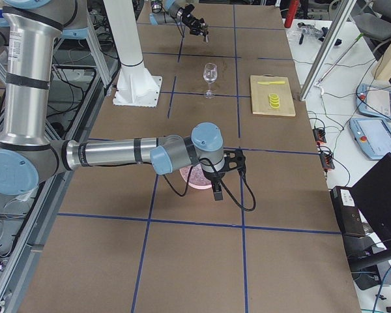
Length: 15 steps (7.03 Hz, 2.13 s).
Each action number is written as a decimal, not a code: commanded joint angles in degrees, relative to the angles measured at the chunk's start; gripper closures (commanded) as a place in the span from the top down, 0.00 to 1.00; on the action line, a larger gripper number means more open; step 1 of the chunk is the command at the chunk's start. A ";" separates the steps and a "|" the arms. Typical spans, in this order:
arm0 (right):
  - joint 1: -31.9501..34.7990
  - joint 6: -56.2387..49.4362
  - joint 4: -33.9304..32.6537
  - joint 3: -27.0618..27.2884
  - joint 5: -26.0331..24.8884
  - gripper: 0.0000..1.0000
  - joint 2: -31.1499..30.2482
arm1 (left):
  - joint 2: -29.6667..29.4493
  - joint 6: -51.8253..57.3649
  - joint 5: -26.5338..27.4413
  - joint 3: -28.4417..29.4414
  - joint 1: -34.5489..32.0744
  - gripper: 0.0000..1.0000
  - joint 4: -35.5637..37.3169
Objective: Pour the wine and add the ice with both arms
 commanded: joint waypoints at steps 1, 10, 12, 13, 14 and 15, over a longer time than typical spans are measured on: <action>0.05 0.00 0.00 0.08 0.00 1.00 0.00 | 0.69 -17.32 -1.14 2.31 -0.02 0.00 0.72; 0.05 0.00 0.00 0.25 -0.09 1.00 0.00 | -6.95 -30.18 8.25 14.53 0.60 0.00 1.25; 0.05 0.00 0.00 0.17 -0.17 1.00 0.00 | -6.95 -29.10 8.26 14.71 0.77 0.00 1.16; 0.05 0.00 0.00 0.25 -0.17 1.00 0.00 | -6.95 -29.01 8.26 14.89 0.95 0.00 1.25; 0.05 -0.09 0.00 0.17 -0.17 1.00 0.00 | -7.04 -29.01 8.34 14.89 1.12 0.00 1.25; 0.05 -0.09 0.00 0.08 -0.26 1.00 0.00 | -7.30 -29.01 8.35 15.24 1.13 0.00 1.33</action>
